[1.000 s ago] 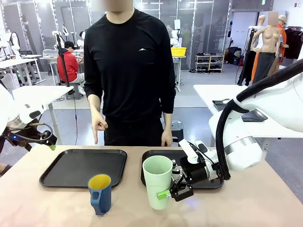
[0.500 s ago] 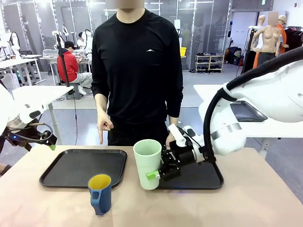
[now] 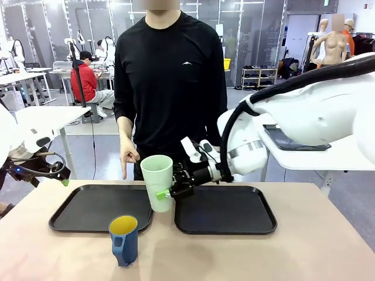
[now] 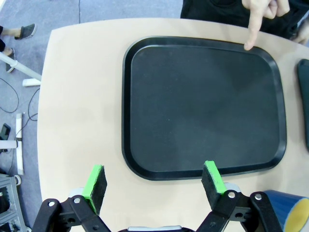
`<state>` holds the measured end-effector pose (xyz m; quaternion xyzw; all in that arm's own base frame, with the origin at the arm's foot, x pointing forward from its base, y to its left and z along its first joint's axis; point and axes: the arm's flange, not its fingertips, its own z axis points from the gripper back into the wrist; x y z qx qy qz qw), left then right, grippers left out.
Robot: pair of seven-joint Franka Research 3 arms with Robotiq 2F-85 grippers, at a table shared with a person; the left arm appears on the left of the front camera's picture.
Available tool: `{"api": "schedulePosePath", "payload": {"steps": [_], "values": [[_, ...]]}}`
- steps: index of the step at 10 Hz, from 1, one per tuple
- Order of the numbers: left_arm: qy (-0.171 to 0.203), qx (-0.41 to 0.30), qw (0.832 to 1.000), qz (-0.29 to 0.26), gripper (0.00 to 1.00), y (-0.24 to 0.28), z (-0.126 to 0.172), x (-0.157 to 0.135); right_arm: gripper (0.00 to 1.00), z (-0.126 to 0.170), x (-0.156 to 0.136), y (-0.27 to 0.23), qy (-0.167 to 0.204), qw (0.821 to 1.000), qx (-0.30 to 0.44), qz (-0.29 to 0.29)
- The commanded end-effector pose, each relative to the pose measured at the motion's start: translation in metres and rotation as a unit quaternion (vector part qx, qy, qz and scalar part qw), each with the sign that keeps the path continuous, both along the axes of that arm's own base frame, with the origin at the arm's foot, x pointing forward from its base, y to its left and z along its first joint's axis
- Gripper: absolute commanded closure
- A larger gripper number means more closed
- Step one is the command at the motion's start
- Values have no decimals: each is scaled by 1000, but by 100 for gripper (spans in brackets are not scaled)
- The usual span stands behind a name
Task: Sort and store the cups by type.
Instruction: Place the picked Reusable plastic cup into the Flat Tray indicated by the person.
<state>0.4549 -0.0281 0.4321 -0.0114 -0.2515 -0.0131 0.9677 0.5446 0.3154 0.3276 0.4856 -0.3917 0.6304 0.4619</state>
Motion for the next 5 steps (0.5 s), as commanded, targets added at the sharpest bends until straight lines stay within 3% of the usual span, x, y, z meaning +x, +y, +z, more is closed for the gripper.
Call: {"api": "schedulePosePath", "payload": {"steps": [1, 5], "values": [[-1, -1, 1000, 0, 0, 1, 0, 1, 15, -5, 37, 36, 22, 1000, 7, 0], [-1, -1, 1000, 0, 0, 1, 0, 1, 15, -24, 62, 103, 30, 998, 53, -10]]}}
